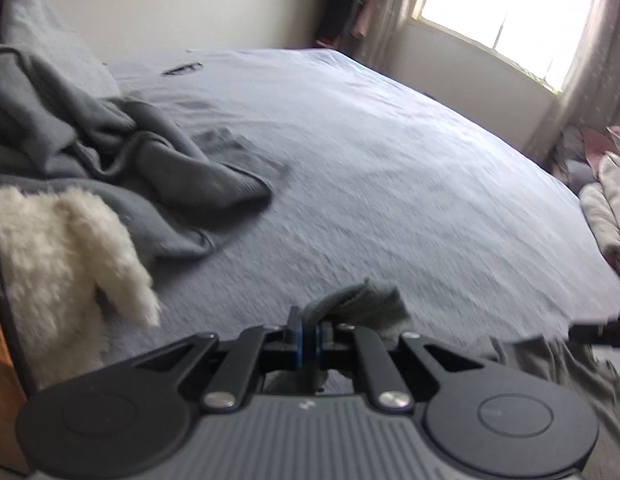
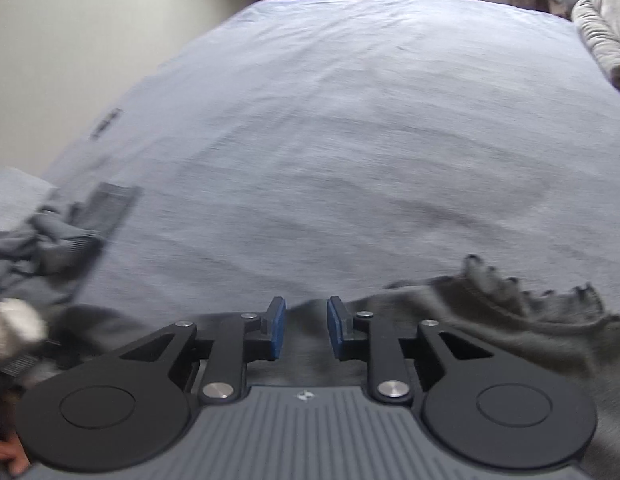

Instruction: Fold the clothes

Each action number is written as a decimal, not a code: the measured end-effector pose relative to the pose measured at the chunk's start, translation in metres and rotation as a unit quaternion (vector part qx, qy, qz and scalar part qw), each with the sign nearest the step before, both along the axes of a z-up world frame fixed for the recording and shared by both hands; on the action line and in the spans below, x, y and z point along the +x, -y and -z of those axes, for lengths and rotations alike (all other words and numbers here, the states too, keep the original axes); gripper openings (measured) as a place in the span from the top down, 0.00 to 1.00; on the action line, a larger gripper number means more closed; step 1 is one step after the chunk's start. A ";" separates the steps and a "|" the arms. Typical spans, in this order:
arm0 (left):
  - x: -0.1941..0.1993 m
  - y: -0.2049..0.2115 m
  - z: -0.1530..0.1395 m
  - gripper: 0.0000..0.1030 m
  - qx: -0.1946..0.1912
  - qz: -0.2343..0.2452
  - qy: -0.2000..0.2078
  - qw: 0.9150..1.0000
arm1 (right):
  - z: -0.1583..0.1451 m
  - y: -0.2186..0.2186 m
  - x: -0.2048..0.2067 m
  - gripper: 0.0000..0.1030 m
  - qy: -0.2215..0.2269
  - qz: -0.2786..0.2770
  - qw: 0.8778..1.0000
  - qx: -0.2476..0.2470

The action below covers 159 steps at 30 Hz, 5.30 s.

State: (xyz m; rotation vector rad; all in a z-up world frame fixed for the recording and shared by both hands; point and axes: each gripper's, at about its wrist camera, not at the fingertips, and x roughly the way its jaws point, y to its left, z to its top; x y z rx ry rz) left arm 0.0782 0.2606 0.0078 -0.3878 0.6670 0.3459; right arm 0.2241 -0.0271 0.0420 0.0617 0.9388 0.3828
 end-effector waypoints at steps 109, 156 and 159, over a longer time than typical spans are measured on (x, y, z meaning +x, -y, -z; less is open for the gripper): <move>0.001 -0.049 0.015 0.55 -0.111 -0.043 0.028 0.992 | 0.053 -0.206 -0.029 0.75 0.123 -0.295 0.947 -0.020; 0.022 -0.023 0.028 0.97 0.035 -0.104 0.037 0.993 | 0.025 -0.041 0.005 0.68 0.090 -0.185 0.977 -0.061; 0.022 -0.026 0.033 0.97 0.035 -0.106 0.011 0.994 | 0.037 -0.040 0.013 0.65 0.085 -0.191 0.974 -0.092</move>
